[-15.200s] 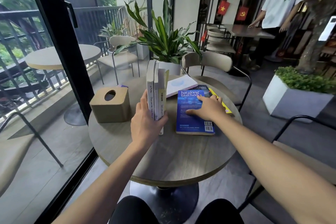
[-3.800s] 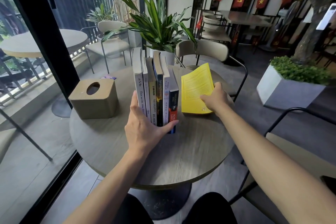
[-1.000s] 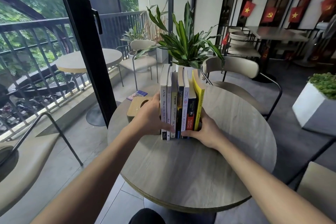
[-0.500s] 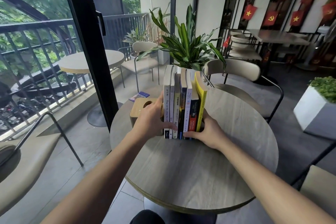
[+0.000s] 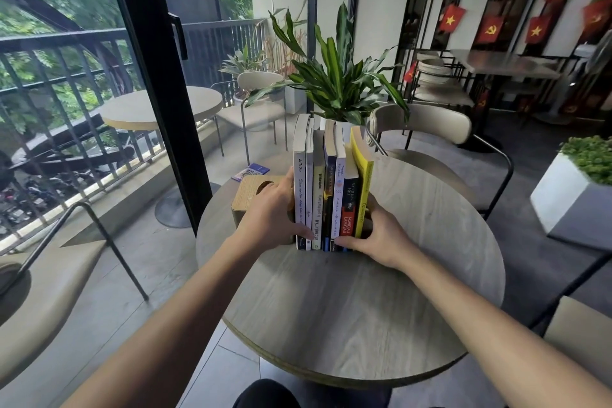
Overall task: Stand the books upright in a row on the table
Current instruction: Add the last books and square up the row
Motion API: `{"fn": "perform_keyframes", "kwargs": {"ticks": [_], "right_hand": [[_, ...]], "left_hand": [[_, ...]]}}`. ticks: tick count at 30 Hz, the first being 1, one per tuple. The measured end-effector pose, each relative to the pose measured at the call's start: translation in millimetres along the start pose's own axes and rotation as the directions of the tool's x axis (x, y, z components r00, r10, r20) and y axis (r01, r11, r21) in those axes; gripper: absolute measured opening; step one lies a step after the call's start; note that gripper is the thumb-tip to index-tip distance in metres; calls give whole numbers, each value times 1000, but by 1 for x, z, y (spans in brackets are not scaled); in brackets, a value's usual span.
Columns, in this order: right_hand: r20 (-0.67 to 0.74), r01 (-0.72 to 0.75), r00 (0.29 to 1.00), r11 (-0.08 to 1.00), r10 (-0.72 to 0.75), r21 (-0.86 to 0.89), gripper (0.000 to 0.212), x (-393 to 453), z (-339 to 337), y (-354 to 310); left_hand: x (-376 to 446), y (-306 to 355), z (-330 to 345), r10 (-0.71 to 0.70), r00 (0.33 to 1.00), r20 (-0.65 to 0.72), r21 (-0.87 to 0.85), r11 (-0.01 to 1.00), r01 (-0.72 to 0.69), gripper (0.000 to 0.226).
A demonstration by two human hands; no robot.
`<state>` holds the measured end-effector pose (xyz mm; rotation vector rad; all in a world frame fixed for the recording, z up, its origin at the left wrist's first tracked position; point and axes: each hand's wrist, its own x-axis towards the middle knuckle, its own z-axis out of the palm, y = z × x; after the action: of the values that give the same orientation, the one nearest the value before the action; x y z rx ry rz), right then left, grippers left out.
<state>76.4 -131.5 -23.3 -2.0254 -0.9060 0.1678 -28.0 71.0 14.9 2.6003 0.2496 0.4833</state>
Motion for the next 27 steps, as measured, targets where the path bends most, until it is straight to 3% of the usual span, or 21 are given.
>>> {"fn": "perform_keyframes", "kwargs": {"ticks": [10, 17, 22, 27], "right_hand": [[-11, -3, 1000, 1000, 3, 16, 90, -2, 0, -1], [-17, 1, 1000, 1000, -1, -4, 89, -3, 0, -4], [-14, 3, 1000, 1000, -3, -4, 91, -5, -1, -8], [-32, 17, 999, 999, -18, -27, 89, -6, -1, -9]], "left_hand": [[-1, 10, 1, -7, 1000, 6, -22, 1000, 7, 89], [-5, 15, -6, 14, 999, 42, 10, 1000, -15, 99], [-5, 4, 0, 37, 999, 14, 205, 978, -40, 106], [-6, -2, 1, -49, 999, 9, 287, 957, 44, 119]]}}
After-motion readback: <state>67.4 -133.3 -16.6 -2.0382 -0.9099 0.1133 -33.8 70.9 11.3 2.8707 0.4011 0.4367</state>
